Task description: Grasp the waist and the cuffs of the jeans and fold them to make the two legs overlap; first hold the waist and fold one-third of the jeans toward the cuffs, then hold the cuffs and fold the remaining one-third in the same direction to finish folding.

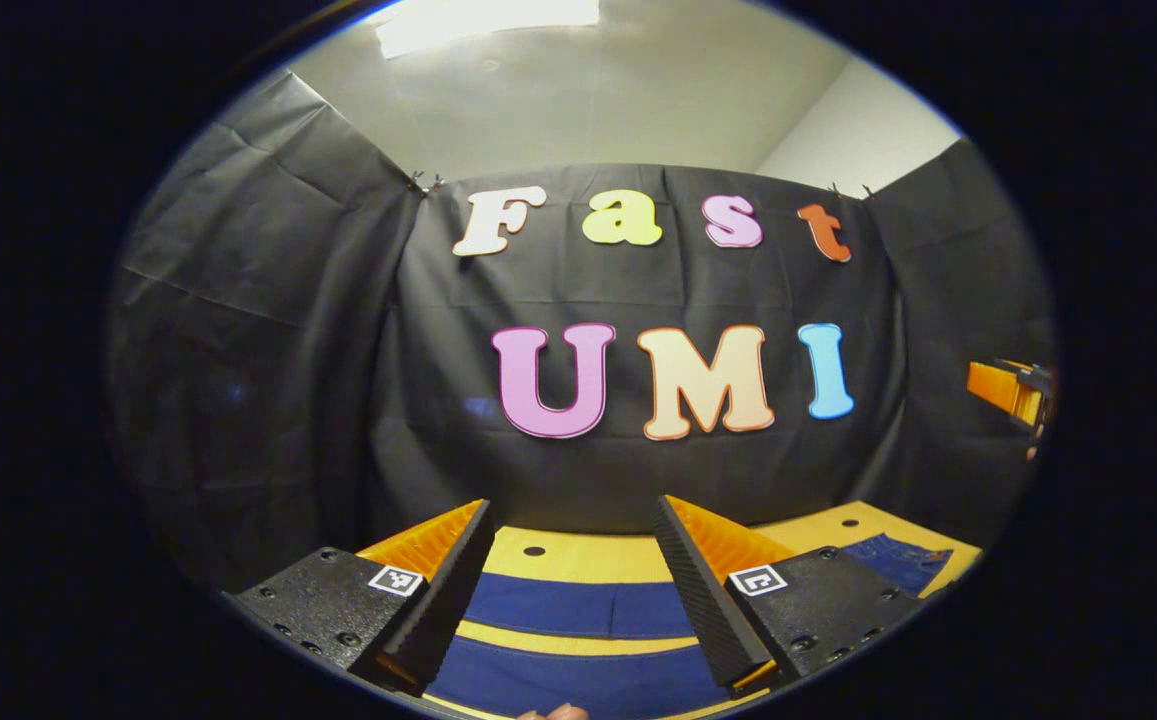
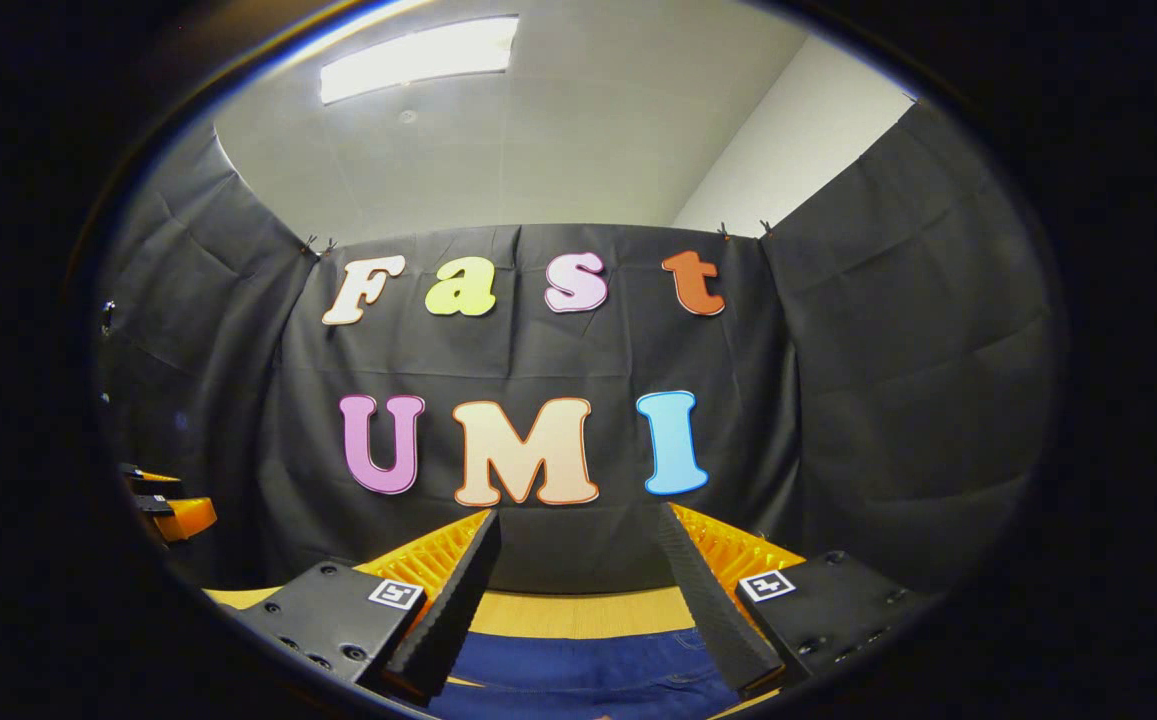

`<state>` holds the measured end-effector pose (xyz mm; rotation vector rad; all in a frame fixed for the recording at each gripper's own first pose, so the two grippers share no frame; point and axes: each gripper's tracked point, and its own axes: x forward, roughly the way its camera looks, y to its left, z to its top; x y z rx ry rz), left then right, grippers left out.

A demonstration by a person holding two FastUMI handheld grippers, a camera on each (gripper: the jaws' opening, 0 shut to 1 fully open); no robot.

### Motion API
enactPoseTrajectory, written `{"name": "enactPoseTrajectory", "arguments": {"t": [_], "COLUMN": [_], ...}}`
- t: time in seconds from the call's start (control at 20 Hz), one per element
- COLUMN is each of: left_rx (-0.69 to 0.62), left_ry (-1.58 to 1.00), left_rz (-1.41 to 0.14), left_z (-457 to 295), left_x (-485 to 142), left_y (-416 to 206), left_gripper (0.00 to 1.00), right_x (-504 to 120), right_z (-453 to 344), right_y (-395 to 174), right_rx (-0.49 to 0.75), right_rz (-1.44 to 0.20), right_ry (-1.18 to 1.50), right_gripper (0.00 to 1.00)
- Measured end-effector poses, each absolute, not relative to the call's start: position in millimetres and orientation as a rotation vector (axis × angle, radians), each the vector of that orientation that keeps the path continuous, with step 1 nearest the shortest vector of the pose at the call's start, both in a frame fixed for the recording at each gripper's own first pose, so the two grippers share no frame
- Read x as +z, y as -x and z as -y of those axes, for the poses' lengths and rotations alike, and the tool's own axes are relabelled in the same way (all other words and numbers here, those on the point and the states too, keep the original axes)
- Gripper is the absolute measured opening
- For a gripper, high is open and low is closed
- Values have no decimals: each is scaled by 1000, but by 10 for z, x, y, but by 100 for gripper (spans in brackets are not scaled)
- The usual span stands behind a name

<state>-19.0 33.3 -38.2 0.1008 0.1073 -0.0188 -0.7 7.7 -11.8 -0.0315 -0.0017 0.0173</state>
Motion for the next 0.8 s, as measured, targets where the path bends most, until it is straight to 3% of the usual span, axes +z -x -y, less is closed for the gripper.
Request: {"name": "enactPoseTrajectory", "arguments": {"t": [0.2,0.25,0.4,0.45,0.8], "left_rx": [-100,-112,-145,-169,-398], "left_ry": [-216,-242,-350,-406,-741], "left_rz": [-216,-245,-347,-380,-603], "left_z": [-509,-579,-798,-850,-1122], "left_x": [-805,-922,-1324,-1458,-2412], "left_y": [369,422,551,606,993], "left_gripper": [100,96,100,96,95], "right_x": [-237,-272,-396,-429,-738], "right_z": [-65,-74,-128,-144,-111], "right_y": [40,63,110,127,263], "right_rx": [5,1,-2,-6,-48], "right_rz": [-11,-16,-32,-37,-97], "right_ry": [29,30,39,43,72], "right_gripper": [98,100,98,98,98]}}
